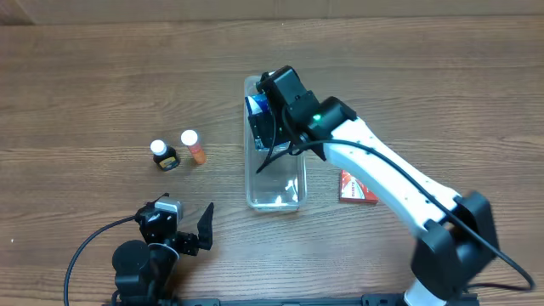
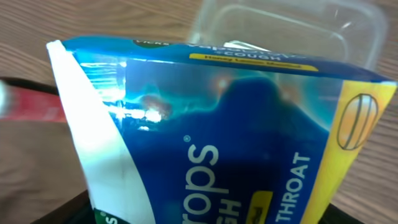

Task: Pack container
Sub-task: 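Carry the blue box left over the container, then lower the blue box into the container beside the white box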

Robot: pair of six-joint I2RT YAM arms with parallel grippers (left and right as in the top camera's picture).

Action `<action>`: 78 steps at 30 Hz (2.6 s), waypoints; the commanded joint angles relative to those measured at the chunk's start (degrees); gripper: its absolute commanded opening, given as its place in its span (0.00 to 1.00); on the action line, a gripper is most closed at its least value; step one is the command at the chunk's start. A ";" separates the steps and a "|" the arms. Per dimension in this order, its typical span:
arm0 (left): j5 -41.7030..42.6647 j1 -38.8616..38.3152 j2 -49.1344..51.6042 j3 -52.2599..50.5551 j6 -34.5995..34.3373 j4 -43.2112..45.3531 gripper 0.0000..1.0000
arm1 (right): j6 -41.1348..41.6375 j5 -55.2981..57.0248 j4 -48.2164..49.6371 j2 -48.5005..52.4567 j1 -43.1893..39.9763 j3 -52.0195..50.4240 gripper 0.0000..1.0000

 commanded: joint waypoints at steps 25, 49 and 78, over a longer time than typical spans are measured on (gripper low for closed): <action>0.44 0.24 -0.52 -0.13 0.85 0.15 1.00 | -2.97 -4.96 6.67 4.61 -4.24 1.22 0.86; 0.44 0.24 -0.52 -0.13 0.85 0.15 1.00 | 1.79 -11.80 -5.97 0.61 -1.81 0.76 0.07; 0.44 0.24 -0.52 -0.13 0.87 0.15 1.00 | 1.09 -7.23 2.54 8.63 -3.10 0.70 0.04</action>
